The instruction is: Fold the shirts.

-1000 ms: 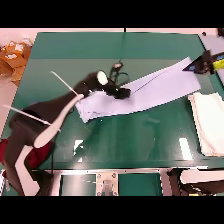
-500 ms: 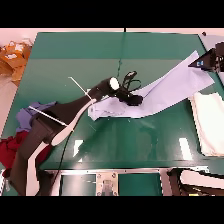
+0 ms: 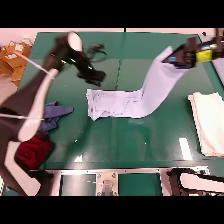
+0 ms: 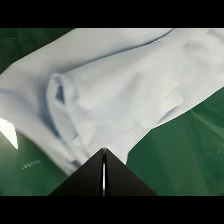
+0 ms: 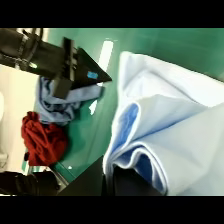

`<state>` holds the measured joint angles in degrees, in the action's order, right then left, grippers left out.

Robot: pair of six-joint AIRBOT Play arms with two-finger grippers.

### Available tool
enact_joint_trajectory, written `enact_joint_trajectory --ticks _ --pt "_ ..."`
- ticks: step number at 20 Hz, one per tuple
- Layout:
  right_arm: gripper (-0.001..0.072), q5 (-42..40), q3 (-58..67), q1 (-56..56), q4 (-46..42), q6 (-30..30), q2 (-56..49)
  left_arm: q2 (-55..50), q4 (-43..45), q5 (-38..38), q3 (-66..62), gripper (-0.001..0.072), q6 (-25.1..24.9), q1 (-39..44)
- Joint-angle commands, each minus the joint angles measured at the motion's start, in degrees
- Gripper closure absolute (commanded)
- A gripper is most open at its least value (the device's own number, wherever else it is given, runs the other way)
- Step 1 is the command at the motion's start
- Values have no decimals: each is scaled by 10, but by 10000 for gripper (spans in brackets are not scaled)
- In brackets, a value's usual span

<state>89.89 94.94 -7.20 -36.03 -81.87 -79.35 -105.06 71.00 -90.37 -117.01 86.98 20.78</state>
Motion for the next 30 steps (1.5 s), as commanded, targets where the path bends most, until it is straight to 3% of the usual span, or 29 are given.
enact_joint_trajectory --ticks 1,6,7,8,9,12,15,20,22,24,26,30 --pt "696 -115 -26 135 6 -15 -16 91 88 -71 1 687 10 -62" --pt "692 -369 -58 374 4 -17 -133 163 89 -74 1 687 -19 -101" --pt "609 -426 -58 412 4 -17 -169 168 92 -77 1 687 -20 -101" --pt "342 -482 -58 448 5 -17 -208 169 94 -80 1 687 -20 -101" --pt "173 -528 -57 471 5 -18 -240 169 94 -83 1 687 -20 -101" --pt "171 -528 -58 463 4 -41 -274 169 95 -83 1 687 -20 -101" --pt "171 -445 -58 362 -8 -41 -231 169 95 -83 1 687 -20 -101" --pt "171 -259 -76 123 -108 -40 -148 169 96 -79 1 687 -19 -101" --pt "170 -219 -124 63 -127 -9 -139 169 96 -65 2 687 -19 -101" --pt "166 -224 -194 38 -126 21 -140 169 96 -61 2 687 -12 -101" --pt "96 -246 -248 41 -122 53 -147 169 97 -58 10 687 -4 -101" --pt "96 -260 -278 82 -113 61 -186 168 96 -57 48 687 -2 -101"
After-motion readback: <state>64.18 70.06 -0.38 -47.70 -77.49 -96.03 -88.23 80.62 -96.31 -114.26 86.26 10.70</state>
